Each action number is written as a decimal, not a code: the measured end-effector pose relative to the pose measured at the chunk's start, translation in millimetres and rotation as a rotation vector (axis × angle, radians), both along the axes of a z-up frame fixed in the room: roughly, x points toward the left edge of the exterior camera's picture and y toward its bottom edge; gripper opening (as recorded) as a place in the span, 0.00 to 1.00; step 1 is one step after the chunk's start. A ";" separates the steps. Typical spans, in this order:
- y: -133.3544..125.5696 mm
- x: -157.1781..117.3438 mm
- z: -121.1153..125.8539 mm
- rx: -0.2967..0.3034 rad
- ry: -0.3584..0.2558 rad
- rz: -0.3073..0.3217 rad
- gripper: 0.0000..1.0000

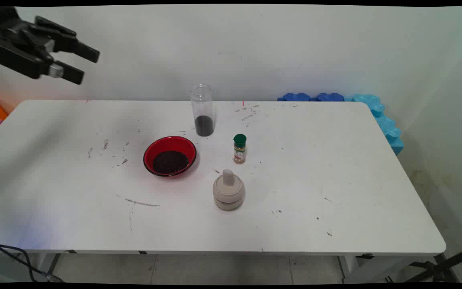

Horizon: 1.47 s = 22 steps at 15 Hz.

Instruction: Pick up the black seasoning powder from the table

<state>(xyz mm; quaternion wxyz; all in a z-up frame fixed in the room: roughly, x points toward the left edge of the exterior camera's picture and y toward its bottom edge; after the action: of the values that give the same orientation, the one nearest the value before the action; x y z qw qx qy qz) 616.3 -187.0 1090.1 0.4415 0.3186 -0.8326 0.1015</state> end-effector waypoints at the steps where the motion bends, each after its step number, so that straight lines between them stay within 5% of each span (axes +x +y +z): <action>1: -5.5 3.4 -6.2 0.004 -0.007 0.005 1.00; 10: -59.0 10.7 -60.7 0.023 -0.078 0.082 1.00; 22: -144.8 -27.4 -145.8 0.012 -0.185 0.278 1.00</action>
<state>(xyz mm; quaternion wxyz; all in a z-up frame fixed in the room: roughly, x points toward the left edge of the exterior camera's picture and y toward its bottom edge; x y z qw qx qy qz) 588.9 -331.8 944.4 0.3427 0.4224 -0.8184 0.1856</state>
